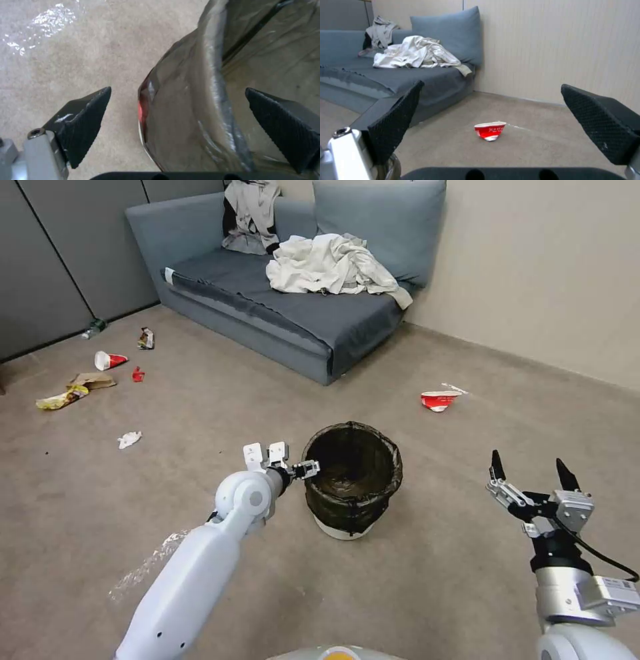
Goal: Pick up the trash can from the floor.
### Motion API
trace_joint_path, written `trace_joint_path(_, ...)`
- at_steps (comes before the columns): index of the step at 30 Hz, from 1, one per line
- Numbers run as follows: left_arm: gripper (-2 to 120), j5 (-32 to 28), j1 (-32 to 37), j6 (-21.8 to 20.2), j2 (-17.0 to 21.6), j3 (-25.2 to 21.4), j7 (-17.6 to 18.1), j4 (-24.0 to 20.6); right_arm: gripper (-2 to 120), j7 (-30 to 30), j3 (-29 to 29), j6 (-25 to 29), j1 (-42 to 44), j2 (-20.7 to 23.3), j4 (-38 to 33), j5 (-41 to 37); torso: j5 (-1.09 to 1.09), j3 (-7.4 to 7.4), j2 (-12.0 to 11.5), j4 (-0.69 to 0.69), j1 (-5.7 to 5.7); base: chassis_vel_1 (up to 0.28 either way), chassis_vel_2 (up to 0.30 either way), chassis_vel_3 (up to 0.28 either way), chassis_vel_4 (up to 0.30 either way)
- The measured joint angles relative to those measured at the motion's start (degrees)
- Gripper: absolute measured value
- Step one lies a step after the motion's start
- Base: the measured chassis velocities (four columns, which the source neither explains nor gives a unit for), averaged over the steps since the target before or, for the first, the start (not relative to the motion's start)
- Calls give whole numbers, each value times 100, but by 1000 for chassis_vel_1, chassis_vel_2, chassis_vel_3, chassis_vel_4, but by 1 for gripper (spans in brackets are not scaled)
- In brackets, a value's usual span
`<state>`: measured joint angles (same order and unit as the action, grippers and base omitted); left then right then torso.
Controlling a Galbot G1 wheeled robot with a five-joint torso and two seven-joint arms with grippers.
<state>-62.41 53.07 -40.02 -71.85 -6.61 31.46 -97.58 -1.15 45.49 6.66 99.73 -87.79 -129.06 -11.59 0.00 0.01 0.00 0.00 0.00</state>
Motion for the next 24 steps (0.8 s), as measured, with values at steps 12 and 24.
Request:
trace_joint_path(12, 66, -270, -66, -110, -63, -1, 146, 152, 100, 32, 11, 9, -5, 27, 2, -31, 0, -1, 0, 0, 0, 0, 0, 0, 0)
trace_joint_path(24, 22, -376, -110, -116, -150, -37, 164, 213, 100, 31, 27, 24, -1, 74, 32, -73, 0, -1, 0, 0, 0, 0, 0, 0, 0)
